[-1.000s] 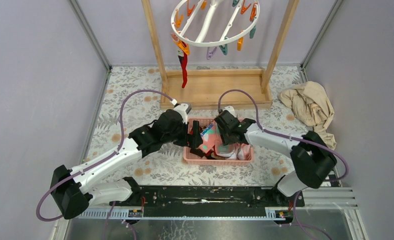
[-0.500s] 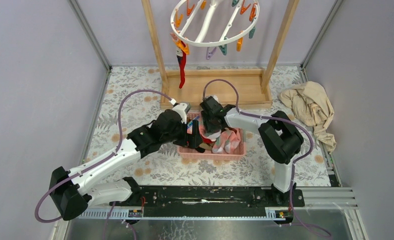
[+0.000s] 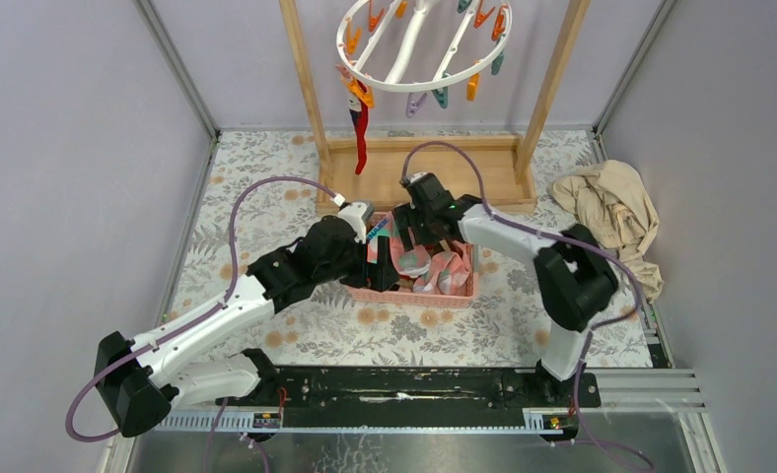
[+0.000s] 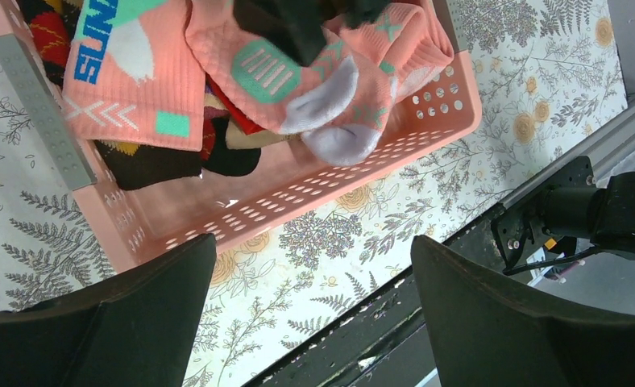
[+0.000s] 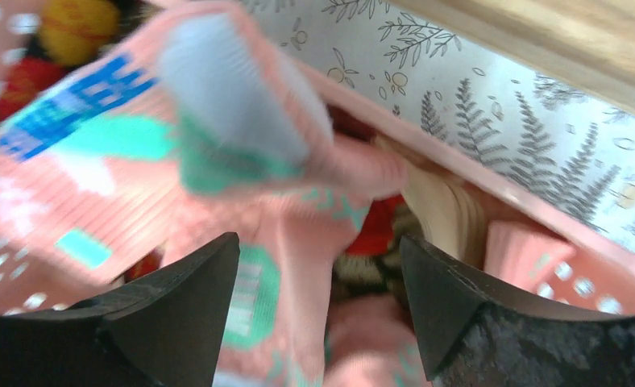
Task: Remove the socks clipped to the hanger
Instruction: Adjust the sock in the bin, then adjust the hanger on the clothesline.
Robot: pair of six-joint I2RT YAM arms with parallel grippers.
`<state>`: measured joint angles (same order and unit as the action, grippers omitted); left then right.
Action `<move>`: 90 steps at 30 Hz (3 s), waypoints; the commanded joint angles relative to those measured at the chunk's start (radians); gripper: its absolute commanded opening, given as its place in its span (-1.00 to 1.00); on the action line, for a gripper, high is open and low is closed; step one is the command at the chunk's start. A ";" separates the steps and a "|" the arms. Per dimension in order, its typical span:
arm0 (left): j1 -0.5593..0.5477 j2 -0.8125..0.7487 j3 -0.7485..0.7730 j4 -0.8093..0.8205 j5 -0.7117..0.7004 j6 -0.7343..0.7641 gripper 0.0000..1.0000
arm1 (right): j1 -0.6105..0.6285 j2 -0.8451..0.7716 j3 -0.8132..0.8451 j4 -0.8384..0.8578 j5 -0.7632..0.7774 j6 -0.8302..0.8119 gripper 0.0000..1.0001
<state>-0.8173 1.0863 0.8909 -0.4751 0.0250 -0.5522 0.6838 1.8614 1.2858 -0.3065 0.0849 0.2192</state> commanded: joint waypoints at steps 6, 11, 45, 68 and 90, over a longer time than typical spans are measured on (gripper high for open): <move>0.008 -0.011 0.052 -0.006 -0.052 0.004 0.97 | -0.001 -0.385 0.027 -0.194 -0.071 -0.043 0.70; 0.007 -0.011 0.055 -0.009 -0.061 0.009 0.97 | -0.002 -0.487 0.120 -0.258 -0.021 -0.033 0.70; 0.017 -0.041 0.129 -0.073 -0.058 0.038 0.97 | -0.165 0.023 1.111 -0.241 0.297 -0.176 0.44; 0.019 0.007 0.179 -0.097 -0.074 0.054 0.97 | -0.555 0.034 1.127 -0.037 -0.058 -0.022 0.67; 0.020 0.019 0.169 -0.084 -0.059 0.039 0.97 | -0.311 -0.356 0.855 -0.166 -0.297 -0.089 0.63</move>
<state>-0.8043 1.0969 1.0370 -0.5770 -0.0269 -0.5171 0.2131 1.4994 2.1635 -0.3920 -0.2268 0.2085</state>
